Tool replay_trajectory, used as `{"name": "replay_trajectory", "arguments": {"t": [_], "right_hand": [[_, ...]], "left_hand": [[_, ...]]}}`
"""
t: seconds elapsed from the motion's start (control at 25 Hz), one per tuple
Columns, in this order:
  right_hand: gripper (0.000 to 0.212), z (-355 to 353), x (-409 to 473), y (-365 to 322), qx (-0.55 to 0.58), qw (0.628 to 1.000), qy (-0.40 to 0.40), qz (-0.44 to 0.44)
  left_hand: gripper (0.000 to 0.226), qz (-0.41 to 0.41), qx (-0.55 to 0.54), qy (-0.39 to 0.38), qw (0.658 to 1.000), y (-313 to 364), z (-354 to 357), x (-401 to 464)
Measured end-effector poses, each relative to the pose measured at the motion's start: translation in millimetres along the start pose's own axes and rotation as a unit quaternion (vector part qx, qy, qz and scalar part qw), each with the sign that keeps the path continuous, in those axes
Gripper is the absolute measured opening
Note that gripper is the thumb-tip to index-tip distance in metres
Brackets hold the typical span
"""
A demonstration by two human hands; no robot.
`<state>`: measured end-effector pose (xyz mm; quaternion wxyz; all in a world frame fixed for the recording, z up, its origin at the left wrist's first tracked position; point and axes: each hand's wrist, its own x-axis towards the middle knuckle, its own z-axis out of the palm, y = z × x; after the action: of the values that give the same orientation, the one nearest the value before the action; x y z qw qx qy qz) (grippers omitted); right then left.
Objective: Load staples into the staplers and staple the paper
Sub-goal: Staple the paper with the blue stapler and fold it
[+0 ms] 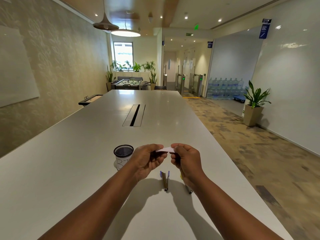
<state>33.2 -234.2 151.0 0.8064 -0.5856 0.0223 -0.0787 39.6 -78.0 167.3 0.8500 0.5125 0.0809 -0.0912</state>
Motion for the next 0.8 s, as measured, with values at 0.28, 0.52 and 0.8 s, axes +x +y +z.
{"name": "replay_trajectory", "arguments": {"t": [0.28, 0.52, 0.8], "right_hand": [[0.021, 0.5, -1.5, -0.3, -0.001, 1.000, -0.004, -0.003], [0.021, -0.2, -1.4, -1.0, -0.011, 1.000, -0.006, -0.010], [0.021, -2.2, -3.2, 1.2, -0.061, 0.997, -0.022, -0.038]], "left_hand": [[0.017, -0.027, -0.025, 0.003, 0.999, 0.4, -2.2, 0.6], [0.031, 0.011, 0.052, 0.009, 0.999, -0.7, 1.7, 0.0], [0.023, 0.000, 0.067, 0.024, 0.997, -4.3, 4.6, 1.6]]}}
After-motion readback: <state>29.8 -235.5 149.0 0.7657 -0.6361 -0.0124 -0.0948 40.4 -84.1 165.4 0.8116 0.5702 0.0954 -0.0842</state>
